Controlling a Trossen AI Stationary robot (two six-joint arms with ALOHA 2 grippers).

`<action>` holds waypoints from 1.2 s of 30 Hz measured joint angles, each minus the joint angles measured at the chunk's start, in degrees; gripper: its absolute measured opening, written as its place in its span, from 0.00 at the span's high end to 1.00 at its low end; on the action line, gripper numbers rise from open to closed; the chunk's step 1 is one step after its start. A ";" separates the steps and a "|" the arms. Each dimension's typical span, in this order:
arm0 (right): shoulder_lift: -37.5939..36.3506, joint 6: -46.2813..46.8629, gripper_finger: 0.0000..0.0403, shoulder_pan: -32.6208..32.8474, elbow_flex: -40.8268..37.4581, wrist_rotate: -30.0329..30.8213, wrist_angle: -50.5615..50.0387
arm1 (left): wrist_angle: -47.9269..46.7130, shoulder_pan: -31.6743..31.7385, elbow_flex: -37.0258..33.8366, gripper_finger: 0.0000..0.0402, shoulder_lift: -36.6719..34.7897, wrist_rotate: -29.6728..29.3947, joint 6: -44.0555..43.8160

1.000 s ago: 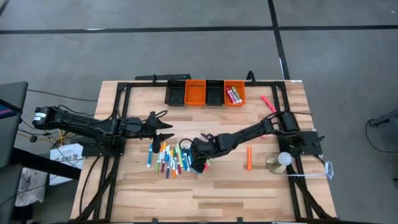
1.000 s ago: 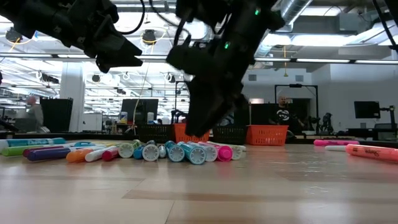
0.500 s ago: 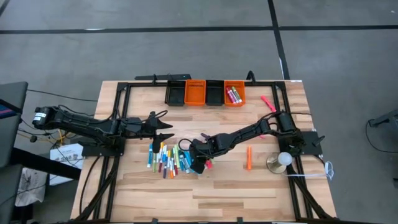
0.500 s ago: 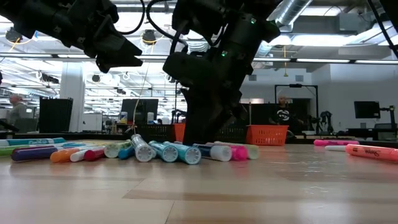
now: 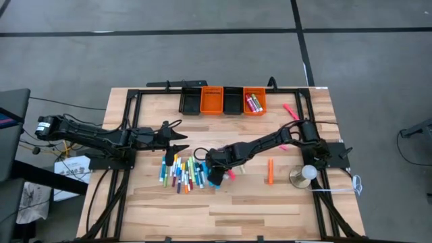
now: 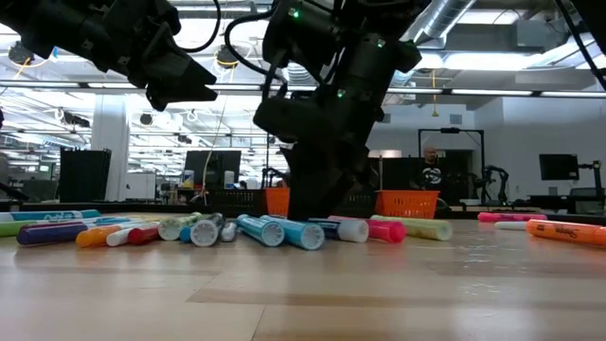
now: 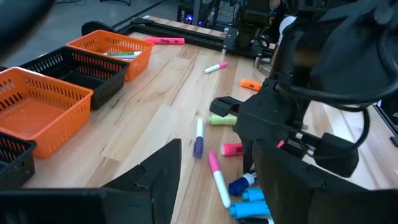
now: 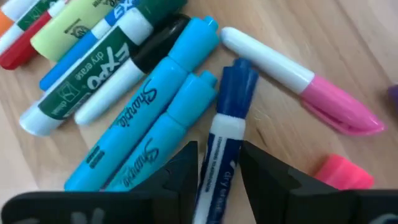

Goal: Pick & Place Markers
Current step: Put the blue marker pen into the right orange bin

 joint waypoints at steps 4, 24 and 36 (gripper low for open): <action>1.25 0.02 0.72 -0.26 0.22 0.68 -1.21 | 0.00 0.00 0.02 0.51 0.01 0.00 0.00; -2.10 -1.39 0.82 -0.47 0.52 1.54 -5.08 | 0.00 0.00 0.04 0.51 0.02 -0.01 0.00; -6.44 -4.42 0.82 -2.63 0.63 2.36 -11.02 | 0.00 -0.01 0.04 0.51 0.02 0.00 0.00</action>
